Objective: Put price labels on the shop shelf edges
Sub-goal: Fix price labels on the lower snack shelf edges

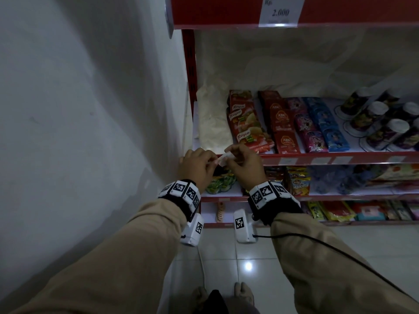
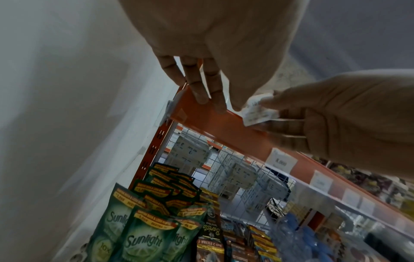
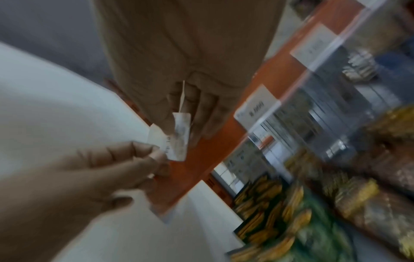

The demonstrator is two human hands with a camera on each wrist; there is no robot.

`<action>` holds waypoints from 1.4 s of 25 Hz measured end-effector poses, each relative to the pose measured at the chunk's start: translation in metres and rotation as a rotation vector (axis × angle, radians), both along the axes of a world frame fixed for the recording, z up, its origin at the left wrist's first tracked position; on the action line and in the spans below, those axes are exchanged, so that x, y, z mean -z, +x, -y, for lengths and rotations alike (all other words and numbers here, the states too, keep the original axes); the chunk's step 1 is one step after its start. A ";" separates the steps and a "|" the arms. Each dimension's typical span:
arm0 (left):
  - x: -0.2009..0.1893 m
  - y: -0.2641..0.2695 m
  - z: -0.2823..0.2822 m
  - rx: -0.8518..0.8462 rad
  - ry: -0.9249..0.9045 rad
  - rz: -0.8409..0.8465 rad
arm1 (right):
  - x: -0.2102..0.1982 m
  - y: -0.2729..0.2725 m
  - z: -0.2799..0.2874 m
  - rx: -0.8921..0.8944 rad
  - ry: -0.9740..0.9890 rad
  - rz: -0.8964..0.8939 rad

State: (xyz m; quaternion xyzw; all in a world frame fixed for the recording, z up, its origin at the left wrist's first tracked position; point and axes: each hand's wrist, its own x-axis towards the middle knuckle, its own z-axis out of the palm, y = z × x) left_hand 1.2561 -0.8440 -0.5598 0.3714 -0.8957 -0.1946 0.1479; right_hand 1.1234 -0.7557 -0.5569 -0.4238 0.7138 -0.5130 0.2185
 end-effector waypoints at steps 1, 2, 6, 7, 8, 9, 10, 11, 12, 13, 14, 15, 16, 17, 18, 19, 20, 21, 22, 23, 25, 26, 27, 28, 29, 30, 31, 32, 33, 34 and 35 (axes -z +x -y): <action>-0.001 0.000 0.000 0.004 -0.019 0.010 | -0.001 -0.003 -0.001 -0.030 0.020 -0.114; -0.002 -0.001 0.001 0.010 -0.038 0.020 | -0.003 -0.006 -0.001 -0.065 0.047 -0.220; -0.003 0.002 0.002 0.014 -0.061 0.031 | -0.008 -0.017 0.001 -0.020 0.054 -0.309; -0.003 0.003 0.002 0.015 -0.052 0.022 | -0.008 -0.017 0.002 0.012 0.037 -0.287; -0.003 0.004 0.001 0.017 -0.041 0.009 | -0.007 -0.017 0.002 0.026 0.032 -0.279; -0.003 0.004 0.001 0.017 -0.029 -0.004 | -0.005 -0.016 0.002 0.026 0.035 -0.291; -0.004 0.004 0.001 0.016 -0.016 -0.014 | -0.003 -0.015 0.003 0.020 0.043 -0.317; -0.004 0.004 0.001 0.016 -0.006 -0.018 | 0.000 -0.013 0.003 0.018 0.049 -0.347; -0.004 0.004 0.002 0.021 -0.005 -0.009 | 0.002 -0.012 0.004 0.019 0.049 -0.366; -0.003 0.003 0.002 0.030 -0.020 0.015 | 0.004 -0.010 0.004 0.017 0.050 -0.371; -0.003 0.002 0.003 0.038 -0.047 0.050 | 0.006 -0.009 0.005 0.012 0.054 -0.375; -0.003 0.001 0.003 0.042 -0.074 0.084 | 0.007 -0.009 0.005 0.006 0.063 -0.391; -0.003 0.000 0.004 0.040 -0.095 0.110 | 0.009 -0.008 0.005 0.001 0.075 -0.425; -0.003 0.000 0.005 0.035 -0.111 0.127 | 0.010 -0.007 0.005 -0.002 0.096 -0.475; -0.002 -0.001 0.006 0.028 -0.124 0.139 | 0.010 -0.007 0.004 -0.005 0.127 -0.534; -0.002 -0.001 0.007 0.025 -0.138 0.151 | 0.011 -0.008 0.003 -0.006 0.165 -0.594; -0.001 -0.002 0.008 0.027 -0.153 0.160 | 0.012 -0.008 0.002 -0.008 0.203 -0.653; -0.001 -0.002 0.009 0.035 -0.169 0.167 | 0.012 -0.008 0.001 -0.011 0.237 -0.704; 0.000 -0.002 0.009 0.045 -0.184 0.175 | 0.012 -0.009 0.001 -0.015 0.264 -0.745; 0.001 -0.002 0.009 0.055 -0.197 0.188 | 0.012 -0.009 0.000 -0.019 0.283 -0.775; 0.003 -0.002 0.009 0.076 -0.222 0.233 | 0.012 -0.008 0.001 -0.026 0.317 -0.816; 0.004 -0.002 0.009 0.086 -0.234 0.255 | 0.011 -0.007 0.001 -0.032 0.336 -0.832; 0.005 -0.001 0.009 0.093 -0.243 0.270 | 0.010 -0.006 0.001 -0.038 0.354 -0.847; 0.006 -0.001 0.009 0.097 -0.248 0.280 | 0.010 -0.006 0.001 -0.043 0.367 -0.861; 0.006 -0.001 0.009 0.101 -0.252 0.289 | 0.009 -0.006 0.001 -0.045 0.375 -0.873; 0.006 -0.001 0.009 0.103 -0.254 0.301 | 0.009 -0.006 0.000 -0.046 0.381 -0.886; 0.005 -0.001 0.008 0.102 -0.256 0.312 | 0.009 -0.006 0.000 -0.050 0.389 -0.900; 0.005 -0.002 0.008 0.097 -0.260 0.321 | 0.008 -0.005 -0.001 -0.055 0.398 -0.913; 0.004 -0.002 0.008 0.091 -0.263 0.325 | 0.008 -0.005 -0.001 -0.057 0.405 -0.918; 0.003 -0.001 0.007 0.084 -0.264 0.322 | 0.007 -0.004 -0.001 -0.055 0.407 -0.913; 0.003 -0.001 0.006 0.079 -0.263 0.312 | 0.007 -0.004 -0.001 -0.048 0.403 -0.901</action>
